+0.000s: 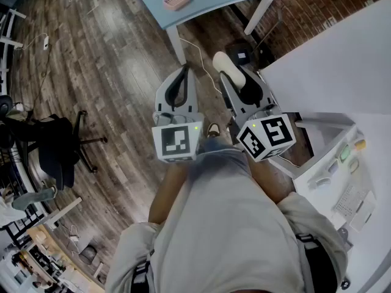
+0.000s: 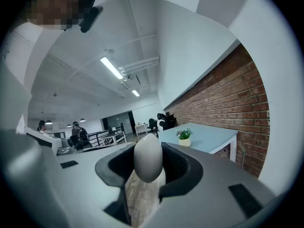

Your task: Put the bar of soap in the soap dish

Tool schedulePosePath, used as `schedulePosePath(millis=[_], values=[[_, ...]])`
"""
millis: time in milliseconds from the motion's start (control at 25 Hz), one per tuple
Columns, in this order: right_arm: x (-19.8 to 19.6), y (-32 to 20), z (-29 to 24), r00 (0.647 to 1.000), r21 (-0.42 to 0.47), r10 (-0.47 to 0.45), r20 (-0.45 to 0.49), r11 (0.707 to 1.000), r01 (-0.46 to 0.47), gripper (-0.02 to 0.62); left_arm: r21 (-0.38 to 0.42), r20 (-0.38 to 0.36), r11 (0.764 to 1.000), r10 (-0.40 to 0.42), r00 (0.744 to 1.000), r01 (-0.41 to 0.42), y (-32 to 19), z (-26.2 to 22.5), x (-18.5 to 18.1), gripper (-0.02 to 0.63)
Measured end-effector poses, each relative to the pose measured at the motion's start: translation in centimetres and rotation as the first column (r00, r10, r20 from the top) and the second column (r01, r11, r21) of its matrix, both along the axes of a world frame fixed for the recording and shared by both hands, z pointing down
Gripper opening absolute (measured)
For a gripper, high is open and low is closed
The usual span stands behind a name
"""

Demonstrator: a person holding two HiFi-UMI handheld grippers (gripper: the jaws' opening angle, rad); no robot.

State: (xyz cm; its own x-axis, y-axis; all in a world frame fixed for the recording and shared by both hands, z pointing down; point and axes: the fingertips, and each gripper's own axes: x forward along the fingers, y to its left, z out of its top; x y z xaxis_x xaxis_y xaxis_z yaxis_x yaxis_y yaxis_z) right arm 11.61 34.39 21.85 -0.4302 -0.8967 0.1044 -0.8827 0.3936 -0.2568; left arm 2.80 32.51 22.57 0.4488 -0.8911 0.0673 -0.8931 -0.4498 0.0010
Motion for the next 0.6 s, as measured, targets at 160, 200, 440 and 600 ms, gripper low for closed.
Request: schedulePosePath(millis=[160,200,440,600], values=[[0.2,-0.5,-0.1,1.000,0.012,-0.006,-0.023,1.000,0.006,0.160,0.026,0.022,1.000,0.006,1.000,-0.007,-0.5,0.2,0.5,0.003],[0.2,-0.6,0.0,1.000,0.013,-0.007,-0.027,1.000,0.007,0.160,0.026,0.008,1.000,0.004,1.000,-0.005,-0.5,0.3,0.7,0.003],[0.7,-0.8,0.1,0.999,0.019,-0.018,-0.033,1.000,0.019,0.160,0.022,0.001,1.000,-0.003,1.000,0.003,-0.7,0.1,1.7,0.003],[1.1,-0.9,0.0,0.999,0.017,-0.033,-0.029,0.999,0.034,0.160,0.014,-0.002,1.000,-0.022,1.000,0.022,-0.7,-0.3,1.7,0.003]])
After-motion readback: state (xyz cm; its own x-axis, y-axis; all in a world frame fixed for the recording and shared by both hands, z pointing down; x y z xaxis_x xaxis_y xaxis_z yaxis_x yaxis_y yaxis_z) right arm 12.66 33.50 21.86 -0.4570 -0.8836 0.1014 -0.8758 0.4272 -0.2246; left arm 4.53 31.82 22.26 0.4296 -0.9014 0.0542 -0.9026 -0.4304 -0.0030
